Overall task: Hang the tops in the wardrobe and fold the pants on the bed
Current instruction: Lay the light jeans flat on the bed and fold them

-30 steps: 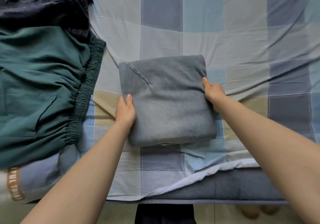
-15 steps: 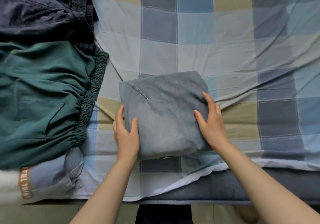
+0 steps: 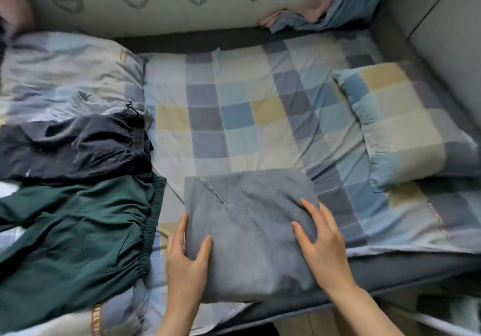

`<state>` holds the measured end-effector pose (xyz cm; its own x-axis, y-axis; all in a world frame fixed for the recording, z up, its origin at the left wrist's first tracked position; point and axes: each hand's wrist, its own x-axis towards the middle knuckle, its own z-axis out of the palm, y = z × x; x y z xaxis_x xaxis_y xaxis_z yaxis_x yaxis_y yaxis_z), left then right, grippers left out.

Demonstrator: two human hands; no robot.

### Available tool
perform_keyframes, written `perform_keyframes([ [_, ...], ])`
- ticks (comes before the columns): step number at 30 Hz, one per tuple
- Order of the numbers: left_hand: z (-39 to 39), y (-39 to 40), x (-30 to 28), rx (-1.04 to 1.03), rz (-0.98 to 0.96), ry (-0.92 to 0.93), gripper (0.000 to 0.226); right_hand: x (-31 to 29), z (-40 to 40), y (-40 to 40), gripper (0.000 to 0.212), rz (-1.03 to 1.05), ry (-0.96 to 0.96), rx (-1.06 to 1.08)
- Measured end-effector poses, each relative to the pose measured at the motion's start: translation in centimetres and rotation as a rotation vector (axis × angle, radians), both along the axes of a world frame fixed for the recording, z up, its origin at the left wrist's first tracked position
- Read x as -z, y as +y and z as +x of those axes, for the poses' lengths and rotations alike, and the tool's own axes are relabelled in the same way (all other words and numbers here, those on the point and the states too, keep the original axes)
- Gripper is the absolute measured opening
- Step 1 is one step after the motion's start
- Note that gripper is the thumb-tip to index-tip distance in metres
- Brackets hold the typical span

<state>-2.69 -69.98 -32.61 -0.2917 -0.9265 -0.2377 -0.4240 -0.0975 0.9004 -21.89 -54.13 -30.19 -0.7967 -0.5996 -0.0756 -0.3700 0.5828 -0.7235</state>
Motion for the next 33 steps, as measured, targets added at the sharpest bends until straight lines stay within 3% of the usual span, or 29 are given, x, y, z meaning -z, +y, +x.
perform_keyframes([
  [4, -0.9, -0.1, -10.2, 0.149, -0.094, 0.05, 0.062, -9.5, 1.5, 2.0, 0.046, -0.058, 0.092, 0.133],
  [12, -1.2, 2.5, -21.9, 0.453, -0.221, 0.14, 0.054, -20.7, 7.2, 8.5, 0.044, -0.196, 0.305, 0.426],
  [22, -1.8, 12.6, -27.7, 0.831, -0.171, 0.269, 0.042, -27.3, 15.6, 20.2, 0.042, -0.174, 0.471, 0.837],
  [33, 2.4, 30.6, -28.9, 1.325, -0.185, 0.238, 0.035, -27.3, 31.2, 36.1, 0.043, -0.135, 0.514, 1.313],
])
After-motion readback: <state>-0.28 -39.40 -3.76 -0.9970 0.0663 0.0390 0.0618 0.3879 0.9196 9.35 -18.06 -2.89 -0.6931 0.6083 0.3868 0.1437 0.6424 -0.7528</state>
